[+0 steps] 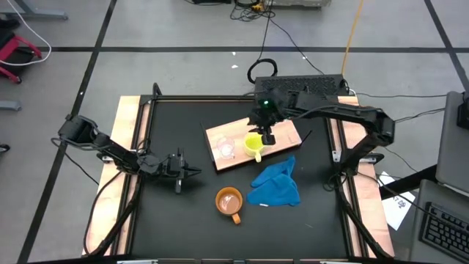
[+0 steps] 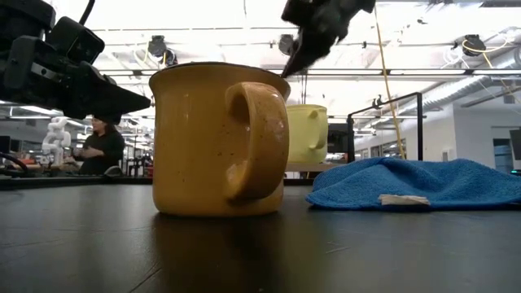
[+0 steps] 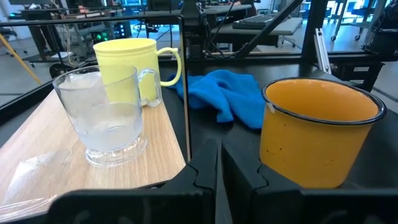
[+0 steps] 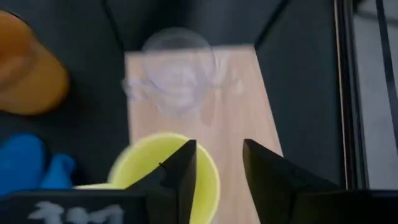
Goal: Stack small to large cups/mugs on shelf
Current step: Put the orange mug on the shelf
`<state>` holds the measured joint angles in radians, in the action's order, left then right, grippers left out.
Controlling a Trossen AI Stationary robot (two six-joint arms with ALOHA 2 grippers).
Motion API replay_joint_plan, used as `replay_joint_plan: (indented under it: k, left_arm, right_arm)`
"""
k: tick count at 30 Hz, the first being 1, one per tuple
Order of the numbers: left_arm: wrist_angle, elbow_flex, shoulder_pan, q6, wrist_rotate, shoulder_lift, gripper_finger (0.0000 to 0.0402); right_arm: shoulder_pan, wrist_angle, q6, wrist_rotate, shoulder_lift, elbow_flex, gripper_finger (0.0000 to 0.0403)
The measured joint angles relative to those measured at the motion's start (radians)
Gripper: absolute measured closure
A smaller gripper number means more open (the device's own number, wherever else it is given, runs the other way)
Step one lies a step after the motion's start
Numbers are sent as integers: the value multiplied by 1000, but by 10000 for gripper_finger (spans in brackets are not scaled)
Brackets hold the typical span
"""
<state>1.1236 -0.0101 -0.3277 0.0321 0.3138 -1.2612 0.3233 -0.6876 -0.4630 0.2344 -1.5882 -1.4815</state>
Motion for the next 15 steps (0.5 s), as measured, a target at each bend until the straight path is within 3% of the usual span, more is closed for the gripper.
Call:
replay_joint_plan:
  k: [7,15]
  left_arm:
    - [0,0,0,3,0,0,376]
    - [0,0,0,-1,0,0,376]
  right_arm:
    - [0,63,24,138,147,59,392]
    - [0,108,78,137,352,260,402]
